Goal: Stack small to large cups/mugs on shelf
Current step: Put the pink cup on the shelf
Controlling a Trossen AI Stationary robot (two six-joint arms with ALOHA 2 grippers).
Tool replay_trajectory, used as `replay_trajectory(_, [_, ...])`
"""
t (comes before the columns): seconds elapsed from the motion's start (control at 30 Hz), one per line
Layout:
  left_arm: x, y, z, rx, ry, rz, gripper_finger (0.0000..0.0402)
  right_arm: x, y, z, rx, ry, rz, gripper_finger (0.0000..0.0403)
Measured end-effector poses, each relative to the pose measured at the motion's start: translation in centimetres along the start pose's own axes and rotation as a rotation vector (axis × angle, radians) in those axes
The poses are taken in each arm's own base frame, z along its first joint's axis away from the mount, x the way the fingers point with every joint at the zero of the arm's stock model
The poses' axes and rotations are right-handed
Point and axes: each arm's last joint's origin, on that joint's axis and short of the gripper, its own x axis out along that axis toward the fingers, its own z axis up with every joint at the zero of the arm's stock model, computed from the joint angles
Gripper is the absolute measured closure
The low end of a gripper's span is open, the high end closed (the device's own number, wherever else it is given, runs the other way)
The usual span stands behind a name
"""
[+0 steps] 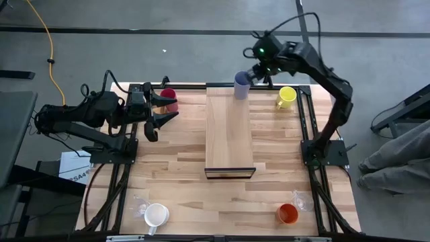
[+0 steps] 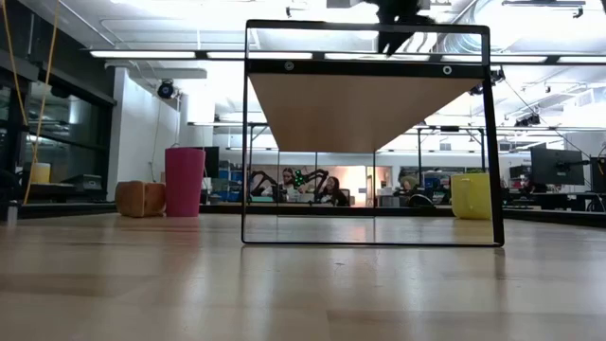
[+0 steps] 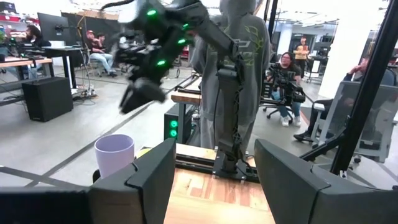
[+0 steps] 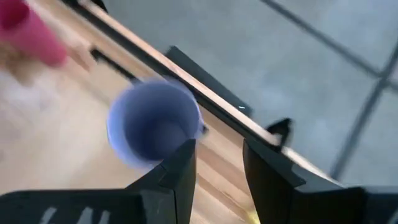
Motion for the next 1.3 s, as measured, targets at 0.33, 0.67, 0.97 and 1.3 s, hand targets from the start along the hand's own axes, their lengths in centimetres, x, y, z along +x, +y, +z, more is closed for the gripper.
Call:
replay_trajectory(0.33, [0.0,0.0,0.0,-0.034,-0.001,-0.001,0.0197,-6.8,-0.9,-10.6,-0.031,-0.124,0.067,0.0279])
replay_trajectory(0.67, [-0.1,-0.2,-0.1,-0.069,0.012,-0.074,0.0197,-6.8,-2.3,-19.2,0.035,-0.573,0.609,0.0279])
replay_trajectory(0.97, [-0.7,0.0,-1.0,-0.115,0.061,-0.093,0.0197,-6.3,-1.6,-20.3,-0.055,-0.78,0.778,0.0279])
replay_trajectory(1.3, [-1.0,0.4,-3.8,-0.238,0.059,-0.044,0.0197,-5.8,-1.1,-20.1,-0.093,-0.767,0.758,0.0279])
